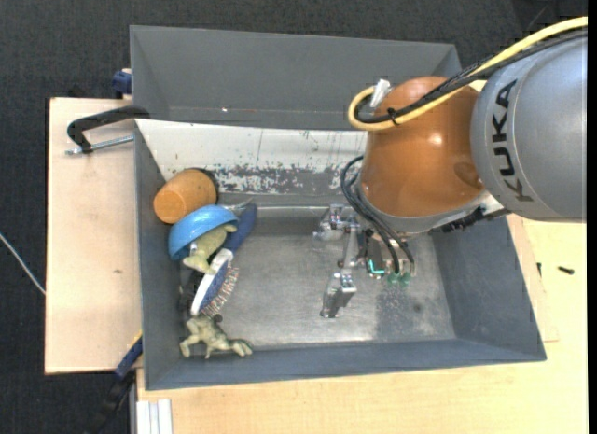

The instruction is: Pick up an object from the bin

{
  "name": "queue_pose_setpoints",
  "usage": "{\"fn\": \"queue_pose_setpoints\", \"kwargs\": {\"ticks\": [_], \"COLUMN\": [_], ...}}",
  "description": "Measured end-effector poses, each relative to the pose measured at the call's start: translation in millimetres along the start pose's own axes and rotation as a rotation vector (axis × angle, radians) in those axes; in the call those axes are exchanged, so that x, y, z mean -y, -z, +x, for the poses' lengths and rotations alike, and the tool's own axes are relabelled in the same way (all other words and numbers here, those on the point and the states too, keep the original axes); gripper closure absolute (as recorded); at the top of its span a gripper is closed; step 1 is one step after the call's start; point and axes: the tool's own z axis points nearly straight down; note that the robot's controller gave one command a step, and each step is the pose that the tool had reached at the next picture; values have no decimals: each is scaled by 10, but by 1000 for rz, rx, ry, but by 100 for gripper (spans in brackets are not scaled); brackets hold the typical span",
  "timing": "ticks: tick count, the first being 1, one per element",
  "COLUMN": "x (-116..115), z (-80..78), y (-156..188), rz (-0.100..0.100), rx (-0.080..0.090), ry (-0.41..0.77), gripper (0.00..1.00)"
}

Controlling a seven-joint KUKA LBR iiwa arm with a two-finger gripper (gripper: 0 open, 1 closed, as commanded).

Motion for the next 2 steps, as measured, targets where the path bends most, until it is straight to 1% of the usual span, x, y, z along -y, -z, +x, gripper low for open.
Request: {"fn": "queue_pose_setpoints", "kwargs": {"ticks": [1,2], "x": [-793,-1200], "z": [-823,-1028], "y": [-779,-1154], "rz": [-4,15], "rx": [14,12], "ry": [95,163], "gripper": [0,0]}}
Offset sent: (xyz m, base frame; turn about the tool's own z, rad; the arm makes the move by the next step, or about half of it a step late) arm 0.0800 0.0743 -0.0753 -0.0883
